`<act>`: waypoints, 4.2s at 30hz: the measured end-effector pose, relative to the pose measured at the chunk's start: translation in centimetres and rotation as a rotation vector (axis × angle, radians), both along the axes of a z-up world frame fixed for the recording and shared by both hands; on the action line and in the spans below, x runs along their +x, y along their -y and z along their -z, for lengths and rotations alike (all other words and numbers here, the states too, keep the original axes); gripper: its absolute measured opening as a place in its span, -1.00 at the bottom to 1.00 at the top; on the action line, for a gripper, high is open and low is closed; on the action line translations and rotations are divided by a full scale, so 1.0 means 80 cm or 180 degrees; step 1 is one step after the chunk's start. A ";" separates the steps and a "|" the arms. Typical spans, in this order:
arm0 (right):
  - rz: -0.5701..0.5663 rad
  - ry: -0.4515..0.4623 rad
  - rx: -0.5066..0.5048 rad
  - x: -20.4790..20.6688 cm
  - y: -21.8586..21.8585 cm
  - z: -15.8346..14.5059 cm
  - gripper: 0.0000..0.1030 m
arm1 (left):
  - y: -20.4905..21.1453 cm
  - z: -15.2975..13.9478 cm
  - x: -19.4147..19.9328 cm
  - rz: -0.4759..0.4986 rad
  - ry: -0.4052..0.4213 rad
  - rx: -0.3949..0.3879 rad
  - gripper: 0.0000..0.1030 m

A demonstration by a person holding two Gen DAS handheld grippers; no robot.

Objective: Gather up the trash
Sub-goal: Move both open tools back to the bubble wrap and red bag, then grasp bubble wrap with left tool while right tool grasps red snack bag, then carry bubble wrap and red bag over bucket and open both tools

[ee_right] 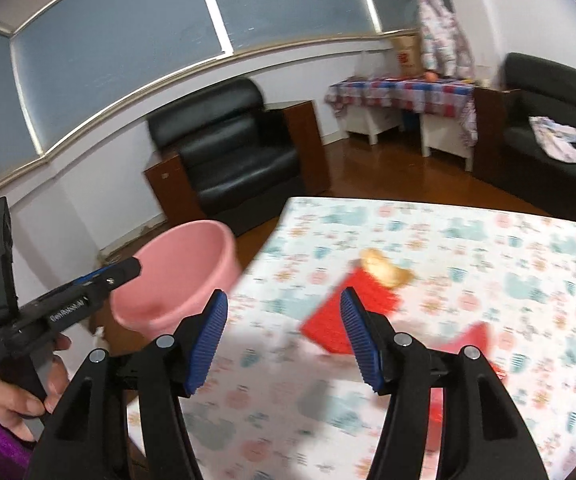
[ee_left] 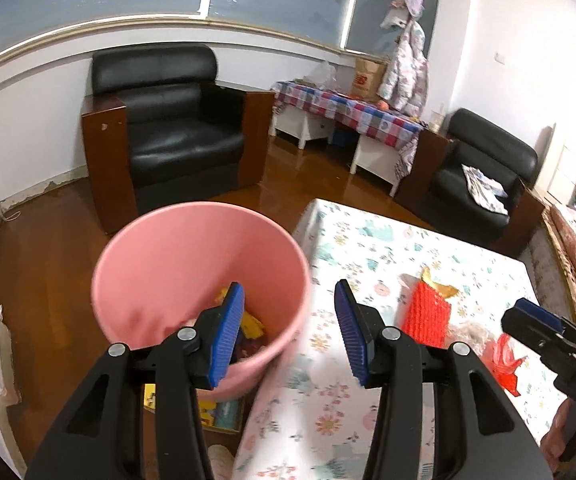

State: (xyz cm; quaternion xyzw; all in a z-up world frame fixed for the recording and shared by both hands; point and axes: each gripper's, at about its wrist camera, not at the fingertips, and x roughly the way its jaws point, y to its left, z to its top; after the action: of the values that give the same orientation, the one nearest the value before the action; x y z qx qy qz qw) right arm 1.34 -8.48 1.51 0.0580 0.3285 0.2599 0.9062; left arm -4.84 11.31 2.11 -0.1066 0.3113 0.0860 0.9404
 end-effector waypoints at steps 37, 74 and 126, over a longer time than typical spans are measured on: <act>0.0646 -0.0424 -0.0014 -0.015 0.164 0.085 0.13 | 0.177 0.063 0.041 0.1681 -0.0307 0.0064 -0.08; -0.0070 -0.0645 -0.0236 0.003 0.122 0.114 0.09 | 0.228 0.099 0.069 0.2312 -0.0585 0.0608 -0.79; -0.0400 -0.0141 0.0540 0.024 0.047 -0.024 -0.92 | 0.026 -0.069 -0.028 0.0650 0.0576 0.0073 -0.86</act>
State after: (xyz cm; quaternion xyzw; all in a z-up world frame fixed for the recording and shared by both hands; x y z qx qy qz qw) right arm 3.24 -12.25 3.47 0.1195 0.3283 0.3418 0.8724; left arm -7.08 9.25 7.67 -0.0709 0.2335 -0.0165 0.9696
